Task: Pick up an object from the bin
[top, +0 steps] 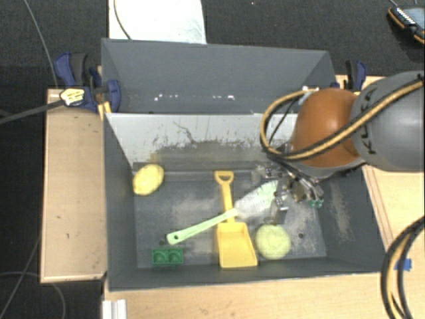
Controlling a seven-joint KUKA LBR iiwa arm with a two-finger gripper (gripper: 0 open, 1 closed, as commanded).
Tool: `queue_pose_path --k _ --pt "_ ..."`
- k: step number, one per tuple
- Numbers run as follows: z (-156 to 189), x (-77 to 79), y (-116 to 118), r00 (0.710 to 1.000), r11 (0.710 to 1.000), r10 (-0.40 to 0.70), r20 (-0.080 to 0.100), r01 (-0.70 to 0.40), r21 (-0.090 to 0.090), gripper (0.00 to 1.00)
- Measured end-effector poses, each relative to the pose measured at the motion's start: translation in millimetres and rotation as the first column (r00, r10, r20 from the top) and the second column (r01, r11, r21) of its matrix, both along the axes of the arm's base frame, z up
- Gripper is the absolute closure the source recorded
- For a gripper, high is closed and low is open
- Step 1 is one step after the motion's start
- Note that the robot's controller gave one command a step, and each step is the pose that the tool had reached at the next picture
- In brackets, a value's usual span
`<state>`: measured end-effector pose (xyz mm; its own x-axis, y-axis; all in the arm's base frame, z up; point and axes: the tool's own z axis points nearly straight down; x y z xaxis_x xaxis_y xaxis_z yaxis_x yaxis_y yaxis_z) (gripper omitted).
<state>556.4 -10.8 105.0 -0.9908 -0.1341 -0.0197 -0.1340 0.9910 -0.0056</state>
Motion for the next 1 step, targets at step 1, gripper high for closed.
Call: queue_pose_path --k 1 --pt "14.3 -29.6 25.7 0.995 0.995 -0.097 -0.001 0.097 0.002 0.0"
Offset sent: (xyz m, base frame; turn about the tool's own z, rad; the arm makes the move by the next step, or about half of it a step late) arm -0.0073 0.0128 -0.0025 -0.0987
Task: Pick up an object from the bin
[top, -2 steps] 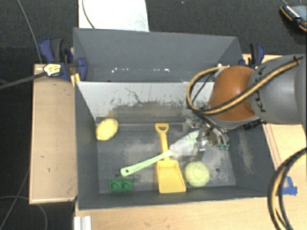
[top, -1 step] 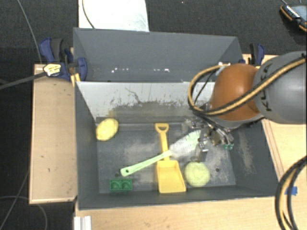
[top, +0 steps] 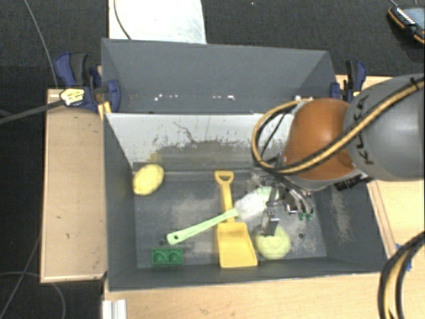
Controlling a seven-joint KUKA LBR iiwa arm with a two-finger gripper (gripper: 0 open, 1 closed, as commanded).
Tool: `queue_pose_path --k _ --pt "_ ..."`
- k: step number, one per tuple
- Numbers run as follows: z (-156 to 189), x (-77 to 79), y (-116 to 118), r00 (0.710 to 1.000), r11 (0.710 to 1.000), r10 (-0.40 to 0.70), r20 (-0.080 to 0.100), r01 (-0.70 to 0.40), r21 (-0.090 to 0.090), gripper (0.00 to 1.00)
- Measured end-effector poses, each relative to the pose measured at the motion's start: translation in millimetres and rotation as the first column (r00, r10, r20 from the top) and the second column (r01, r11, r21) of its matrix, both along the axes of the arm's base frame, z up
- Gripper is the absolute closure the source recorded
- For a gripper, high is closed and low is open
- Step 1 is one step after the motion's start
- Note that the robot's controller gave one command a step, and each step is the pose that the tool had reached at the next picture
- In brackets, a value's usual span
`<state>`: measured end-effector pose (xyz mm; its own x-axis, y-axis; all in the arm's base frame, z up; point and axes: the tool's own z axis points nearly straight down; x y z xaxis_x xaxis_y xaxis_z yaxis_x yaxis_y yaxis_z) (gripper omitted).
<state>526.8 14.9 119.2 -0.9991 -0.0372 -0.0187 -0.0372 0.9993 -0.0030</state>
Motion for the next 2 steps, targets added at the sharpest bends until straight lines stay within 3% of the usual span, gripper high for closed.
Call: queue_pose_path --k 1,2 --pt "-16.7 24.1 -13.6 0.981 0.981 0.194 0.012 -0.194 -0.005 0.0" --pt "-17.8 5.8 -27.0 1.0 1.0 -0.001 0.002 0.001 0.002 0.0"
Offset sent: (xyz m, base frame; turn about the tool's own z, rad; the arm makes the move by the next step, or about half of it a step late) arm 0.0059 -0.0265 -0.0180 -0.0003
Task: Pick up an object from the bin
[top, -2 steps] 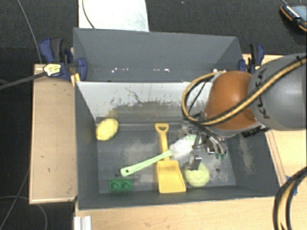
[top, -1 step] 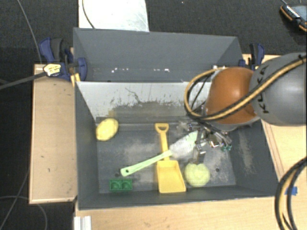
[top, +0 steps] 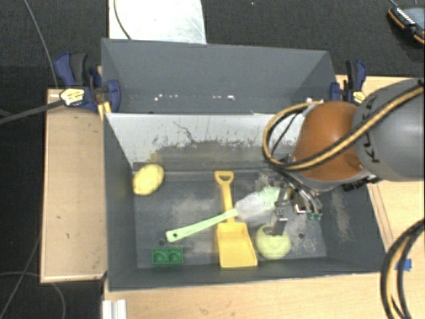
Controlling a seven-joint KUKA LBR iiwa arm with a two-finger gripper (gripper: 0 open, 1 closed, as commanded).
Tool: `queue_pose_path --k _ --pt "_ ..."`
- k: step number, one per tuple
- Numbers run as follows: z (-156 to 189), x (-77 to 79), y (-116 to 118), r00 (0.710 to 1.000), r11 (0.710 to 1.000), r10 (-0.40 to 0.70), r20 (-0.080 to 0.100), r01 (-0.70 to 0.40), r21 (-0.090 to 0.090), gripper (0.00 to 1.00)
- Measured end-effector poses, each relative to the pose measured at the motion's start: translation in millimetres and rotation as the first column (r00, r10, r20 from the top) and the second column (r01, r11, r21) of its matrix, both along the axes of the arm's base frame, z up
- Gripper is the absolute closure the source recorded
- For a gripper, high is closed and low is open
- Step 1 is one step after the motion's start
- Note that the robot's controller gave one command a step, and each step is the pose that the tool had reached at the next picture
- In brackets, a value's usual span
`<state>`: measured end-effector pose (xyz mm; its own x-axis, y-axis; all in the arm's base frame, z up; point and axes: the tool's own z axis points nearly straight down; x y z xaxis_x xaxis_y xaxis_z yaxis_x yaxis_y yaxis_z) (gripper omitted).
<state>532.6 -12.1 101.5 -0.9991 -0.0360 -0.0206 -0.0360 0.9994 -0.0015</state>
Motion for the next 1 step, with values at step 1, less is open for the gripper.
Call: queue_pose_path --k 1 --pt "-4.1 5.7 0.1 0.998 0.998 0.057 0.007 -0.057 -0.001 0.0"
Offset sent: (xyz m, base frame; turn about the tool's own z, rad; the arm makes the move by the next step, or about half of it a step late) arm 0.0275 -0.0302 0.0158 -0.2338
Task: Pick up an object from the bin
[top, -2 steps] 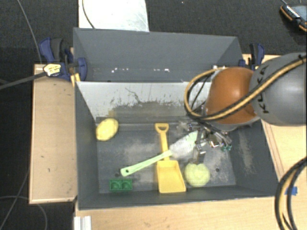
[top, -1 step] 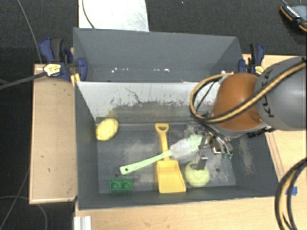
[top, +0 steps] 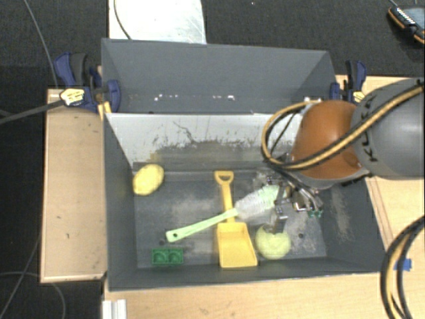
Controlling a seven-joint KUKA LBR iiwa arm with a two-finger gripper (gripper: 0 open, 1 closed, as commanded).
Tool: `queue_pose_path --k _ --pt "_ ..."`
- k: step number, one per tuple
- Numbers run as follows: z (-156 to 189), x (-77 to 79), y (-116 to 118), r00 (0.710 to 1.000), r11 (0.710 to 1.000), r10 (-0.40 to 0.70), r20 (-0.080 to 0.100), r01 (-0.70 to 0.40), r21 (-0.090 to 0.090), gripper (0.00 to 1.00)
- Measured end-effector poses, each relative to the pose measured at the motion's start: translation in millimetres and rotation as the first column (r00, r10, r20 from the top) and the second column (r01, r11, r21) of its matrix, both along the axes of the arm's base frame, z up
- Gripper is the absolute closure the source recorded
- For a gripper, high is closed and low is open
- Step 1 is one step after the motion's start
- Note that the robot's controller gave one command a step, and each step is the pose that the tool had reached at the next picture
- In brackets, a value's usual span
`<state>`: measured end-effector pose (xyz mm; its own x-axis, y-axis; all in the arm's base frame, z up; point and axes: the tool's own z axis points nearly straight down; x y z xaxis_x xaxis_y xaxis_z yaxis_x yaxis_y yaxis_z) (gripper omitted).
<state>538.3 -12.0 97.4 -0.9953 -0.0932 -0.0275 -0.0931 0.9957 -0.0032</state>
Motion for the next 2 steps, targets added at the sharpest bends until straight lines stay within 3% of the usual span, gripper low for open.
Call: queue_pose_path --k 1,2 --pt "21.1 22.9 -30.9 0.985 0.985 0.174 0.003 -0.174 -0.006 0.0" --pt "-15.6 6.2 1.6 0.998 0.998 0.062 0.001 -0.062 0.001 0.0"
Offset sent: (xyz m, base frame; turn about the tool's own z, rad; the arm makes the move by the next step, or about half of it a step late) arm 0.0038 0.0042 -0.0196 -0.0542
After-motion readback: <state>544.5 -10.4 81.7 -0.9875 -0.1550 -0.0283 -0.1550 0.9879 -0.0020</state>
